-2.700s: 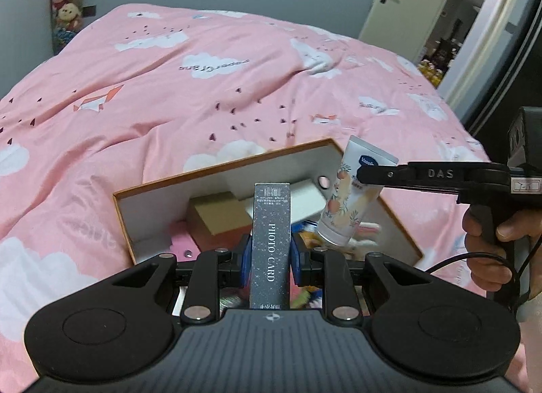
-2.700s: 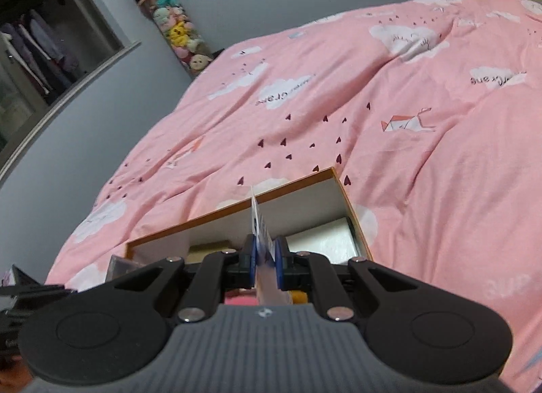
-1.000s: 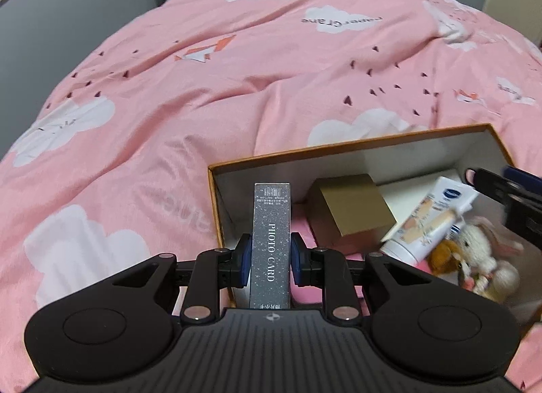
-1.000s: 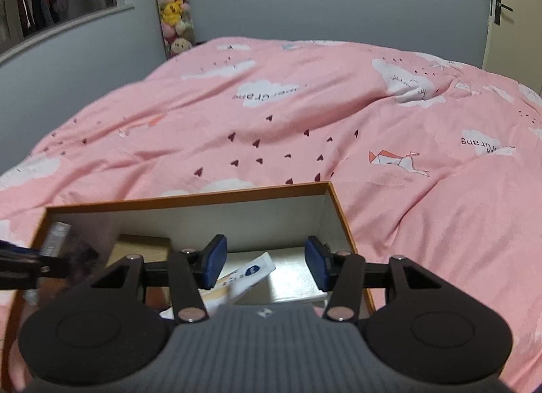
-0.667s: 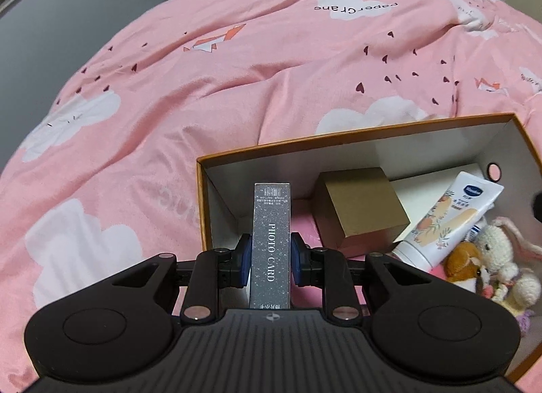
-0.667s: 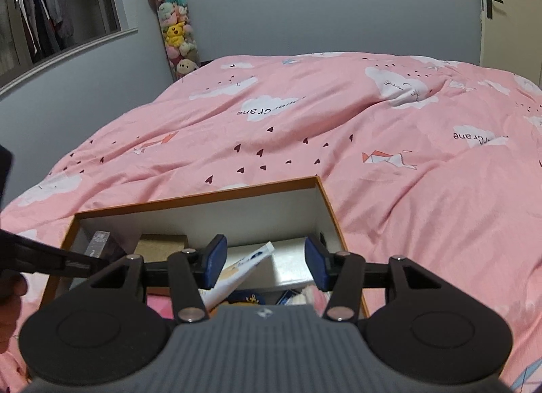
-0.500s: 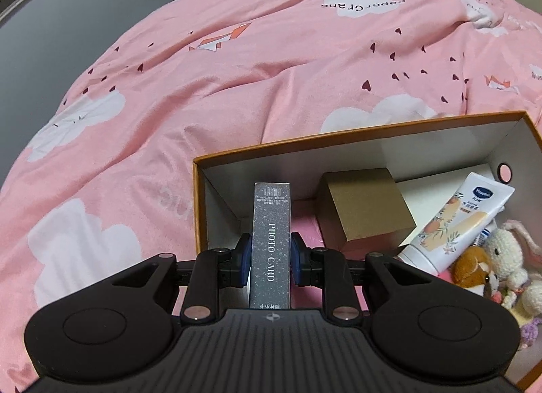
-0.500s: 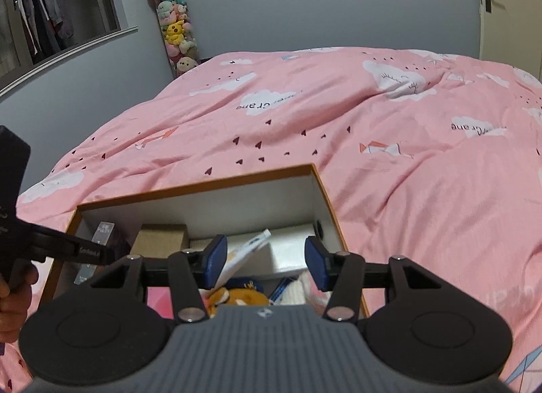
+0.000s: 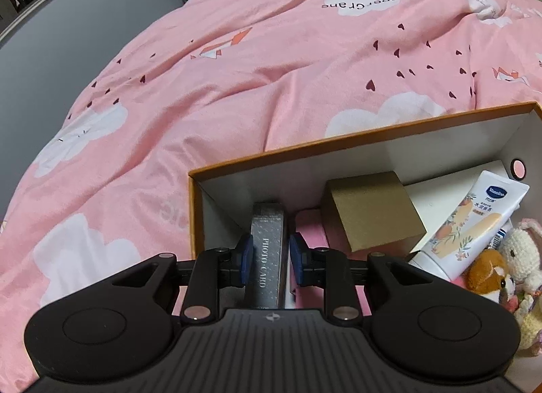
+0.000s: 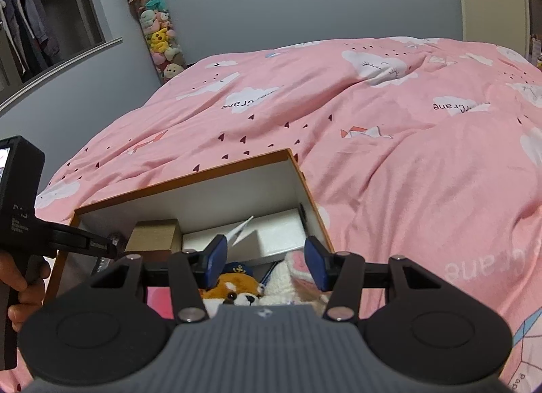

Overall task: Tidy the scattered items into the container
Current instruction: 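Open left tool to release the photo card box and withdraw both tools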

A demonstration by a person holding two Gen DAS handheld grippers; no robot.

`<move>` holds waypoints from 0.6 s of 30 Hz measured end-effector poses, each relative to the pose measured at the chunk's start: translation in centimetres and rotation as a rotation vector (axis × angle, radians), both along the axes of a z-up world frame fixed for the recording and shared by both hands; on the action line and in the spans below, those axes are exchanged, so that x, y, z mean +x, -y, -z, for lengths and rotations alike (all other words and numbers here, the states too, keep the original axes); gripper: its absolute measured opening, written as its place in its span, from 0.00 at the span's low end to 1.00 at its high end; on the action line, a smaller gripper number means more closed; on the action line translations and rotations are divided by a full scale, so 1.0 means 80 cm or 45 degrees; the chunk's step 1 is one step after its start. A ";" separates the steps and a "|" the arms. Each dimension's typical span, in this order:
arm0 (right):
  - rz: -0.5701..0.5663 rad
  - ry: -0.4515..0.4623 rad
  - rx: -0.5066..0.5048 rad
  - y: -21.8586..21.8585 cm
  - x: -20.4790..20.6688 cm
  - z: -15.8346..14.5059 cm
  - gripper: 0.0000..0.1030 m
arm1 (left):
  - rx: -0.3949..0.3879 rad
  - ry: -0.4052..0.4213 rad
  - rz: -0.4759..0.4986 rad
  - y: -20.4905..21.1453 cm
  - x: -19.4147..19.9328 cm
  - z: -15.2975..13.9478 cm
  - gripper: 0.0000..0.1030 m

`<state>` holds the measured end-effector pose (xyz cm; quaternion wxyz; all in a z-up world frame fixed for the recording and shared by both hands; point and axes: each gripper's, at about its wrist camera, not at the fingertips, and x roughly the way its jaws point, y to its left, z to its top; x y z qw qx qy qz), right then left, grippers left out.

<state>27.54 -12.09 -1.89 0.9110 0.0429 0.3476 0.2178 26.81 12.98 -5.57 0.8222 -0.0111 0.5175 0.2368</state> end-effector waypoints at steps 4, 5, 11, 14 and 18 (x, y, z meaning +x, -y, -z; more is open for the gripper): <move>0.008 -0.010 0.000 0.002 -0.002 0.002 0.52 | -0.007 0.015 0.000 -0.002 -0.003 -0.004 0.28; 0.009 -0.012 0.000 0.002 -0.003 0.002 0.52 | -0.010 0.024 0.003 -0.003 -0.004 -0.006 0.28; -0.015 0.001 -0.007 0.002 -0.016 0.001 0.52 | -0.024 0.099 0.038 0.002 -0.022 -0.030 0.32; -0.055 0.046 -0.012 0.000 -0.028 -0.004 0.53 | -0.034 0.163 0.075 0.009 -0.037 -0.049 0.33; -0.111 0.107 -0.001 -0.001 -0.044 -0.015 0.54 | -0.038 0.282 0.148 0.022 -0.064 -0.077 0.44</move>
